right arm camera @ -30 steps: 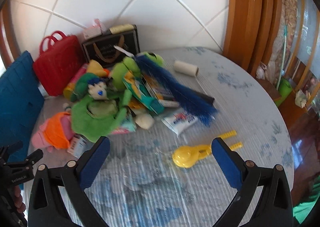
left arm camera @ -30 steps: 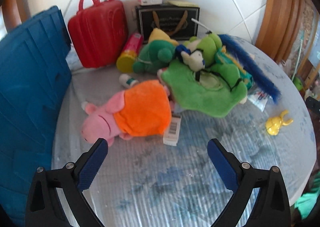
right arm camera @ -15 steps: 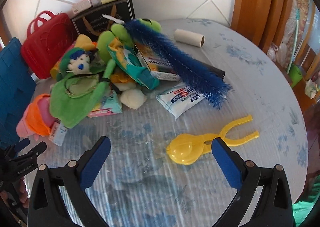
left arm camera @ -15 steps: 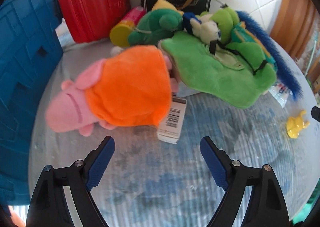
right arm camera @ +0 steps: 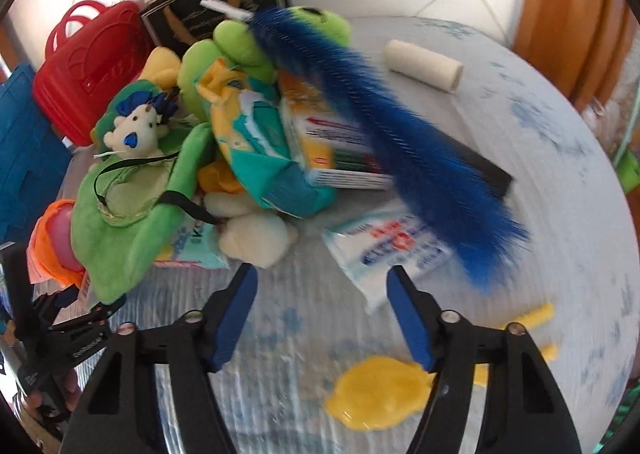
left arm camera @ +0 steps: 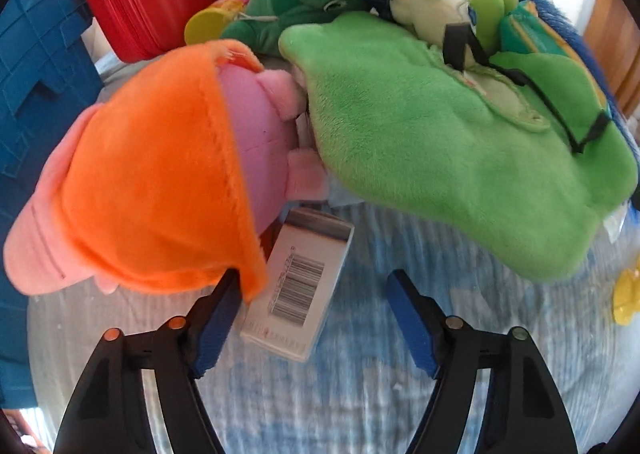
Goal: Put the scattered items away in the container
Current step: 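Grasp the small white barcode box with the left tool while the right reaches into the pile, then grasp the cream plush bunny with orange hat using the right tool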
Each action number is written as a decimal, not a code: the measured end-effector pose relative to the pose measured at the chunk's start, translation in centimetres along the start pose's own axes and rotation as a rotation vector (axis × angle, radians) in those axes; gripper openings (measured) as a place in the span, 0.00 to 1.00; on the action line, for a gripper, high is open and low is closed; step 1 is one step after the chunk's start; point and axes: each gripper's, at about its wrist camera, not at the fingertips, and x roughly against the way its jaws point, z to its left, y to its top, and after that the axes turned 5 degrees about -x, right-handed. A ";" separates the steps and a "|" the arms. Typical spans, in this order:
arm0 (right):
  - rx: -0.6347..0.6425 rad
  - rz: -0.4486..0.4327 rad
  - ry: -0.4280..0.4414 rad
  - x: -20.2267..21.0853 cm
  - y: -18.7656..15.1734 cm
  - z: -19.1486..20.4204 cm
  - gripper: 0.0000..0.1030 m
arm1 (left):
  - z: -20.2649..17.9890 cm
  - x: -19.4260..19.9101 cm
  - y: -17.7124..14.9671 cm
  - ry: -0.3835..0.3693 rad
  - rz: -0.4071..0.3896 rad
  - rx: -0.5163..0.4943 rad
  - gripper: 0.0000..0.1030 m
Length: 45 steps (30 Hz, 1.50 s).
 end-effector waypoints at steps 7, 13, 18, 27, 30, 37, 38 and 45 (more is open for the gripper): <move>0.058 0.028 0.034 -3.4 1.8 2.9 0.62 | 0.3 -0.2 1.2 -0.002 0.000 0.014 0.57; 0.075 0.088 0.004 -7.0 2.7 4.0 0.62 | 0.4 -0.3 1.7 -0.003 0.003 0.012 0.58; 0.047 0.124 0.035 -8.0 2.8 3.9 0.45 | 0.3 -0.5 1.4 -0.003 -0.002 0.015 0.45; 0.073 0.148 0.016 -4.3 -1.3 4.4 0.42 | -0.4 1.5 -1.3 -0.031 0.004 -0.023 0.28; 0.070 0.170 0.029 -2.4 -4.3 4.0 0.42 | -0.7 2.4 -3.1 -0.045 0.004 -0.044 0.28; 0.094 0.234 0.030 -1.4 -9.4 4.3 0.42 | -1.4 3.4 -6.2 -0.071 0.026 -0.079 0.29; 0.096 0.237 0.027 -1.3 -10.0 4.3 0.42 | -1.4 3.5 -6.4 -0.075 0.027 -0.084 0.30; 0.100 0.205 0.014 -0.4 -10.4 4.2 0.54 | -0.9 3.7 -7.1 -0.090 0.020 -0.089 0.57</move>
